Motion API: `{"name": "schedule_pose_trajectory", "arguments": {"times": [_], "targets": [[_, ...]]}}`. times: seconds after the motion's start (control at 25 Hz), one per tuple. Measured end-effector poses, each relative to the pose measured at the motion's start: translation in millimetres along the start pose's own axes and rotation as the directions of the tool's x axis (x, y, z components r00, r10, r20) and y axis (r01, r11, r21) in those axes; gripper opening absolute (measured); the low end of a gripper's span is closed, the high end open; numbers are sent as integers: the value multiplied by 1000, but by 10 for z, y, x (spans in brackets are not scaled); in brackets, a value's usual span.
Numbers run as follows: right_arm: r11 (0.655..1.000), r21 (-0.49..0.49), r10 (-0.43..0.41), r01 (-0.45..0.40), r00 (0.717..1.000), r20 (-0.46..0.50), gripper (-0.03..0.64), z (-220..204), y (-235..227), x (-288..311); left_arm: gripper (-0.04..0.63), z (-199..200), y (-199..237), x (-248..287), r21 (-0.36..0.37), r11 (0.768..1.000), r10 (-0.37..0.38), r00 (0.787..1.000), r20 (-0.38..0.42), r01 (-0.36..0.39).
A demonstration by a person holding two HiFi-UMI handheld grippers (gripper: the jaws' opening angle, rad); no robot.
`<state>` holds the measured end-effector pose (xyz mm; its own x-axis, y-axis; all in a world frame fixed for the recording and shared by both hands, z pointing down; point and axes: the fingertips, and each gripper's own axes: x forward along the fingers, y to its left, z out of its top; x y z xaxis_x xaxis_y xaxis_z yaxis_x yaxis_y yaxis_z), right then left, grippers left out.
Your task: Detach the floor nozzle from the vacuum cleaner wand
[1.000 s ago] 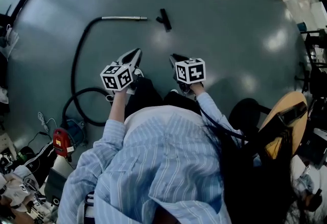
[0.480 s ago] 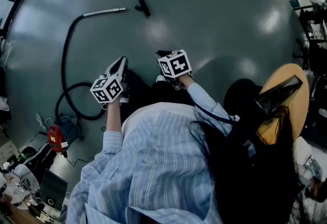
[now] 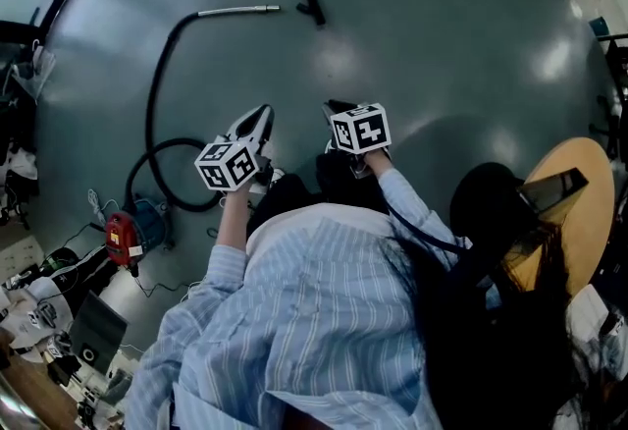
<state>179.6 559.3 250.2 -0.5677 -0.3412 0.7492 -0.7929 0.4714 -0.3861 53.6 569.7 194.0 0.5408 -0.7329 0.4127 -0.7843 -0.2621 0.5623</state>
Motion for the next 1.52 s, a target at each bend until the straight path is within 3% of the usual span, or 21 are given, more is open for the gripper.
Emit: {"name": "schedule_pose_trajectory", "arguments": {"times": [0.28,0.48,0.76,1.16,1.52], "targets": [[1000,-3,19,-19,999,34,51,-182,460,-10,9,-250,45,-532,29,1000,-10,1000,-9,11],[998,38,40,-41,999,20,51,-472,1027,65,9,-472,217,-1126,36,999,-17,1000,-21,17],[1000,-7,18,-18,1000,-9,51,-978,1707,153,9,-745,520,-1709,23,999,-44,999,-26,45],[1000,5,-1,1,1000,24,51,-1385,2050,78,9,-1018,458,-2022,70,991,-112,993,-40,115],[1000,-15,-17,17,999,38,49,-1419,2180,-71,9,-905,387,-2154,104,987,-123,992,-4,123]]}}
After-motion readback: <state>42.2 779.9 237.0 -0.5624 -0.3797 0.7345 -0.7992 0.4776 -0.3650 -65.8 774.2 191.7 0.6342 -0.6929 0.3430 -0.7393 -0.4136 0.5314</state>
